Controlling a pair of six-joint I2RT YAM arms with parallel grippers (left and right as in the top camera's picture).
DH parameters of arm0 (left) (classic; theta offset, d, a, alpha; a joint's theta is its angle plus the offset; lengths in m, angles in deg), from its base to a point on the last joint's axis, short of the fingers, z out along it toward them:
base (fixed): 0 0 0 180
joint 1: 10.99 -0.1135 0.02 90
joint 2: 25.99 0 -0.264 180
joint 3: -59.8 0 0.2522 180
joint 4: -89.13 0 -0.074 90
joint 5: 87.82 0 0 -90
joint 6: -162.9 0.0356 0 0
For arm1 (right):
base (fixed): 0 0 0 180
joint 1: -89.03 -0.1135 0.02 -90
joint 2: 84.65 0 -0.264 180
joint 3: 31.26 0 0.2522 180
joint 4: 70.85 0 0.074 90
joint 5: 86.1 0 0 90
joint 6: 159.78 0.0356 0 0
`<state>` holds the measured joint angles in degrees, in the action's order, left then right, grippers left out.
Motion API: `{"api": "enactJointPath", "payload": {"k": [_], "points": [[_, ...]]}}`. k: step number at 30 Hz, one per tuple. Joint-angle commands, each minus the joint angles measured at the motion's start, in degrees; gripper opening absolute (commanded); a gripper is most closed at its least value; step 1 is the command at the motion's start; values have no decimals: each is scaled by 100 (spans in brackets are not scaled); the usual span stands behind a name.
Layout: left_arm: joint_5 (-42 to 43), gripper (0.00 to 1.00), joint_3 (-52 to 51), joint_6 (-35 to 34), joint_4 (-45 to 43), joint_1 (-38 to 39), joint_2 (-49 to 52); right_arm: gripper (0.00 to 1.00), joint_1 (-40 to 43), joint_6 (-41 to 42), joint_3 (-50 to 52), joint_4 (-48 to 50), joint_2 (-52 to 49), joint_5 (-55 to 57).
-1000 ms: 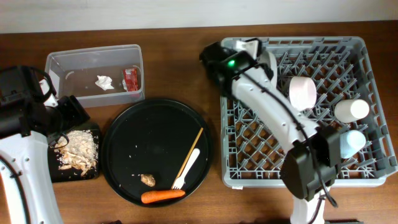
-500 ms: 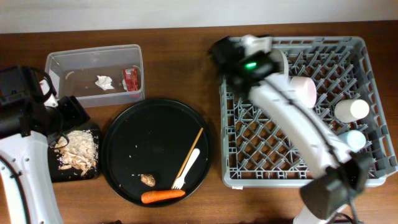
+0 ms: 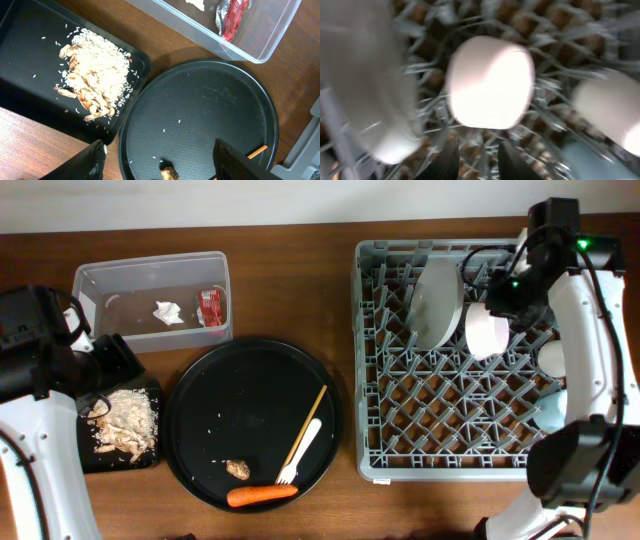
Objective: Sort waste into correct bins and load items into the dishwasher rack
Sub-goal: 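Release the plate upright and move the right gripper back to the platter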
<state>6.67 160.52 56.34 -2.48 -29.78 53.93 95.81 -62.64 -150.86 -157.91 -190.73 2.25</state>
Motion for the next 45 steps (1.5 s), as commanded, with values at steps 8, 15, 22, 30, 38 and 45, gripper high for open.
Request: {"api": "enactJointPath", "payload": {"k": [8, 15, 22, 30, 38, 45], "points": [[61, 68, 39, -57, 24, -24, -44, 29, -343, -1840, 20, -55, -487, -2835], [63, 68, 39, -55, 48, -24, -44, 30, -413, -2190, 17, -415, -450, -3150], [63, 73, 39, -55, 68, -24, -44, 45, -422, -1797, 17, -765, 125, -2424], [61, 74, 39, -55, 61, -24, -44, 50, -1497, -649, 20, -1176, 1388, -2103], [61, 74, 39, -55, 48, -24, -44, 52, -4111, 1108, 33, -973, 1075, -1040], [59, 74, 39, -55, 70, -24, -44, 53, -5101, 2444, 33, -527, -297, -514]]}}
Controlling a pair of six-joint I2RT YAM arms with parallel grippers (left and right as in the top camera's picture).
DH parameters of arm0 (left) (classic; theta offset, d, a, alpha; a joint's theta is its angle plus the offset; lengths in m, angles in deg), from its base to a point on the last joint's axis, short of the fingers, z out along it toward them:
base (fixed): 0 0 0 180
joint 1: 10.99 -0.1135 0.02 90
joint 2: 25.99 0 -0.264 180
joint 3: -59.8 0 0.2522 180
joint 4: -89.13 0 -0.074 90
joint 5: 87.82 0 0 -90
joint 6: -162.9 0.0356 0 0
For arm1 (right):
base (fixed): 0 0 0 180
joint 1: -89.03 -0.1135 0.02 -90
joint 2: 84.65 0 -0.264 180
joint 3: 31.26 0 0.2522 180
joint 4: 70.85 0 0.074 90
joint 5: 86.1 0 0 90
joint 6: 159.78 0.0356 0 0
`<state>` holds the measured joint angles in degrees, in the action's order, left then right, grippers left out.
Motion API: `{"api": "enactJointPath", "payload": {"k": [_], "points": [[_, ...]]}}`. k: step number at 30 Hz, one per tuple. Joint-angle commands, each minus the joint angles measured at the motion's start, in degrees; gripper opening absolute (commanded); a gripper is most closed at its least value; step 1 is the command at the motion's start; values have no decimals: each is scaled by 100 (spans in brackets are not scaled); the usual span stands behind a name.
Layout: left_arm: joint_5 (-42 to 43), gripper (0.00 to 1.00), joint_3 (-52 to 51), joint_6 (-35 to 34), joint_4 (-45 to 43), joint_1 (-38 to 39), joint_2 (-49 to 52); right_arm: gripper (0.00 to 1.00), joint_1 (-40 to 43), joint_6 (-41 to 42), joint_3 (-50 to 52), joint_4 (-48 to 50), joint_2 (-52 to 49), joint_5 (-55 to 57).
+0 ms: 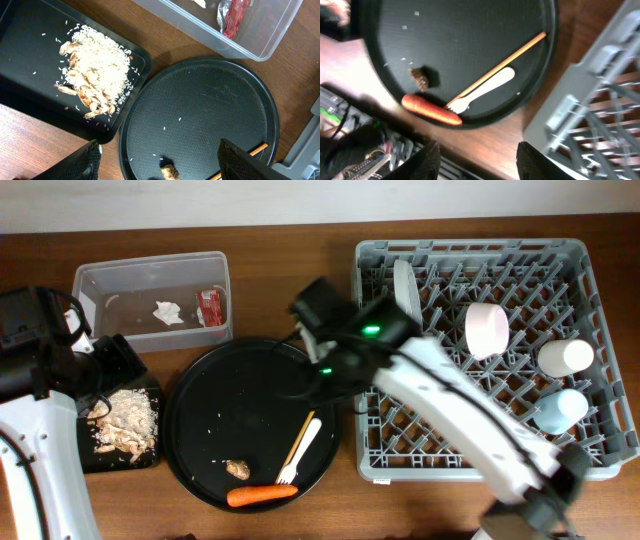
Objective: Sort waste into correct bins and load items into the dishwasher rack
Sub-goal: 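Release the plate upright and move the right gripper back to the platter, then grasp the wooden chopstick on the platter with the right gripper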
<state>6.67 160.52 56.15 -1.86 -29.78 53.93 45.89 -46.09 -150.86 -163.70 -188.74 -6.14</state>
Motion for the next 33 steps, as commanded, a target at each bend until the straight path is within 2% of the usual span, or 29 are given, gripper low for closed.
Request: {"api": "enactJointPath", "payload": {"k": [1, 6, 12, 16, 23, 30, 33], "points": [[59, 74, 39, -35, 7, -24, -44, 53, -116, 1014, 33, 81, -739, 330], [59, 74, 39, -35, 7, -24, -44, 53, -111, 1438, 33, 402, -1561, 326], [59, 74, 39, -35, 7, -24, -44, 53, -111, 1762, 125, 614, -1998, 487], [59, 74, 39, -35, 9, -24, -44, 53, -109, 2039, 529, 927, -2006, 667], [61, 75, 39, -35, 9, -24, -44, 52, -107, 2400, 1690, 2166, -2006, 713], [61, 74, 39, -35, 7, -24, -44, 52, -111, 2350, 2153, 3228, -2004, 817], [61, 74, 39, -35, 9, -24, -44, 46, -111, 2337, 2153, 3368, -2004, 815]]}}
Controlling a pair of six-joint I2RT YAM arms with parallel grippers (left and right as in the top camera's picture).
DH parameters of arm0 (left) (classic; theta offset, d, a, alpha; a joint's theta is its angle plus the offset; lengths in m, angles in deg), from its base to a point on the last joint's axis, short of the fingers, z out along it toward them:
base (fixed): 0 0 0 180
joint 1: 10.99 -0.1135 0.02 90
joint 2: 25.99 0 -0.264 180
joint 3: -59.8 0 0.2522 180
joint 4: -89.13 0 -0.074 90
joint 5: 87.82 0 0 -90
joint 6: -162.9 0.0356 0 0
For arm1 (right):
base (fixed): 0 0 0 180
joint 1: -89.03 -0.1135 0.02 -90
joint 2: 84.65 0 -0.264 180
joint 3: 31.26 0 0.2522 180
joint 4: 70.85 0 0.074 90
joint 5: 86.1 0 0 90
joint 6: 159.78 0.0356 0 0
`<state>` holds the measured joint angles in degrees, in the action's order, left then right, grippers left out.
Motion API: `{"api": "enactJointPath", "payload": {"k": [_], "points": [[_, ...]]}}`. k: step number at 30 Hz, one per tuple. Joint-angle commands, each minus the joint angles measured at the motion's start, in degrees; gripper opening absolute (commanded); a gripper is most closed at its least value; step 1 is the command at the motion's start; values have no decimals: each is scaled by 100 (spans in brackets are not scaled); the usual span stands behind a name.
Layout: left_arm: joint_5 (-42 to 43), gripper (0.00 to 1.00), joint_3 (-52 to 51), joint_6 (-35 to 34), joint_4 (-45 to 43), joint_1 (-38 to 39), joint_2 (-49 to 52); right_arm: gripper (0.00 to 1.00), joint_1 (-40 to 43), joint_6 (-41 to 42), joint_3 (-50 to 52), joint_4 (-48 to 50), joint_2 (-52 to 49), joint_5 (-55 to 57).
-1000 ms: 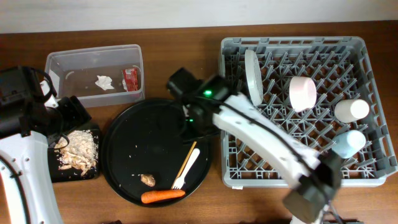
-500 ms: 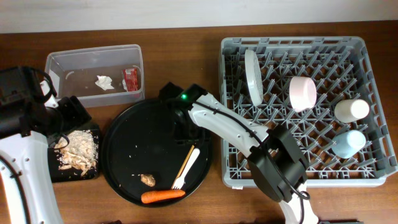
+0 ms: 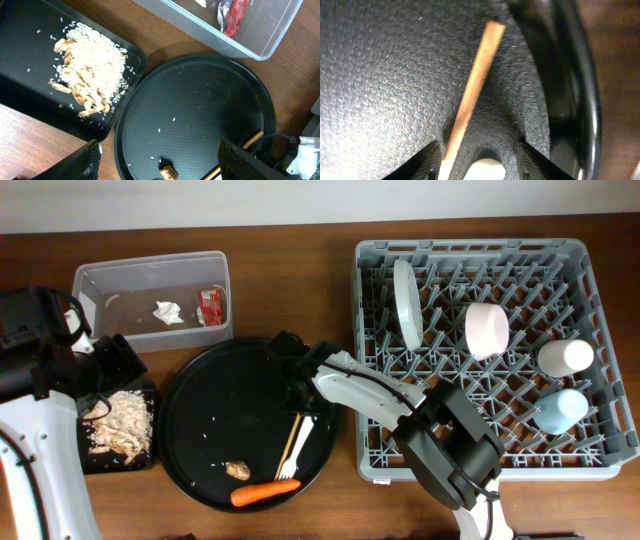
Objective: Sort waste into correct bins and load items into the dishwasher rack
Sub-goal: 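Grasp the wooden chopstick on the platter with the right gripper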
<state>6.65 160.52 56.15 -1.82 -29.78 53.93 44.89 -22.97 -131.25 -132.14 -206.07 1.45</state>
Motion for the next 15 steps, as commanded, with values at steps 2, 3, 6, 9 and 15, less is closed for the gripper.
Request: {"api": "enactJointPath", "payload": {"k": [2, 3, 6, 9, 15], "points": [[63, 74, 39, -35, 2, -24, -44, 43, -22, 22, 192, 188, -271, 4], [63, 74, 39, -35, 2, -24, -44, 42, -22, 22, 192, 170, -269, -7], [63, 74, 39, -35, -2, -24, -44, 43, -20, 17, 190, 96, -177, 85], [63, 74, 39, -35, -2, -24, -44, 43, -22, -205, 98, 81, -83, 188], [63, 74, 39, -35, -9, -24, -44, 43, -122, -612, -2, 175, -85, 293]]}}
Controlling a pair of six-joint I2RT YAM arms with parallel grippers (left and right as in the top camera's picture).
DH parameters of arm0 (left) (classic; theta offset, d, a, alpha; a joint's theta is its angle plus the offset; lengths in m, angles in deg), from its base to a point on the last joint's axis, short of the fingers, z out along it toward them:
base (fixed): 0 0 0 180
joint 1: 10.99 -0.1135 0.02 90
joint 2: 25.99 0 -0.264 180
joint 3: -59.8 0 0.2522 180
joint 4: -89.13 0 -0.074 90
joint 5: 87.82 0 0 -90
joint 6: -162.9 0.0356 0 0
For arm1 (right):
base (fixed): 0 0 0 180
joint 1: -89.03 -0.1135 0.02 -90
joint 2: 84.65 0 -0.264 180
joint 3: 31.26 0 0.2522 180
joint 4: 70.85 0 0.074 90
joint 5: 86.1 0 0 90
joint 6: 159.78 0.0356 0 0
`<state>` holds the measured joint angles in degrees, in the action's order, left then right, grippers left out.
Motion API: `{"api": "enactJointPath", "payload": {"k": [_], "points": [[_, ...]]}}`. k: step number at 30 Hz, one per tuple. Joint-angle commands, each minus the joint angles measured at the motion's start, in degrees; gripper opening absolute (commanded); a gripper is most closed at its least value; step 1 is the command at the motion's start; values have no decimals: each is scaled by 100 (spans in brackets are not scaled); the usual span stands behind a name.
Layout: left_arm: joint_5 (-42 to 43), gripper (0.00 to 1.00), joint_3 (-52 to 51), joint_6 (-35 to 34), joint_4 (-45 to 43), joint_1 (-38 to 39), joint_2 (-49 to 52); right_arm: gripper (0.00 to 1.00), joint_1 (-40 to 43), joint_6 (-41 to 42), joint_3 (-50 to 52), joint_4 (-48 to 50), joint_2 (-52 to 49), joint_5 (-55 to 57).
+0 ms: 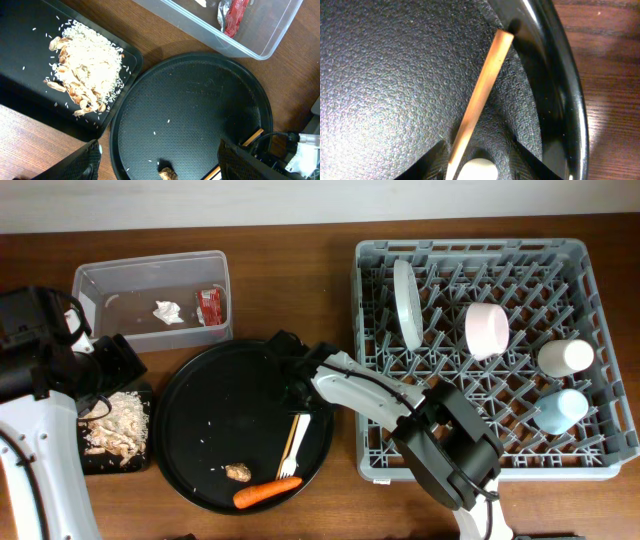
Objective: Sort waste into correct bins and load items into the dishwasher rack
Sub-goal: 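Grasp the wooden chopstick on the platter with the right gripper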
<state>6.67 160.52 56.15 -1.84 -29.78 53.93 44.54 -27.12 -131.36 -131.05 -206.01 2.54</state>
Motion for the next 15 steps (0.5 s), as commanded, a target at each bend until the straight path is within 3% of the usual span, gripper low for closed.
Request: {"api": "enactJointPath", "payload": {"k": [1, 6, 15], "points": [[61, 74, 39, -35, -11, -24, -44, 43, -111, -197, 9, 85, -92, 260], [61, 74, 39, -35, -9, -24, -44, 42, -258, -195, 9, 151, -92, 776], [63, 74, 39, -35, -11, -24, -44, 17, -317, -195, 9, 232, -92, 916]]}}
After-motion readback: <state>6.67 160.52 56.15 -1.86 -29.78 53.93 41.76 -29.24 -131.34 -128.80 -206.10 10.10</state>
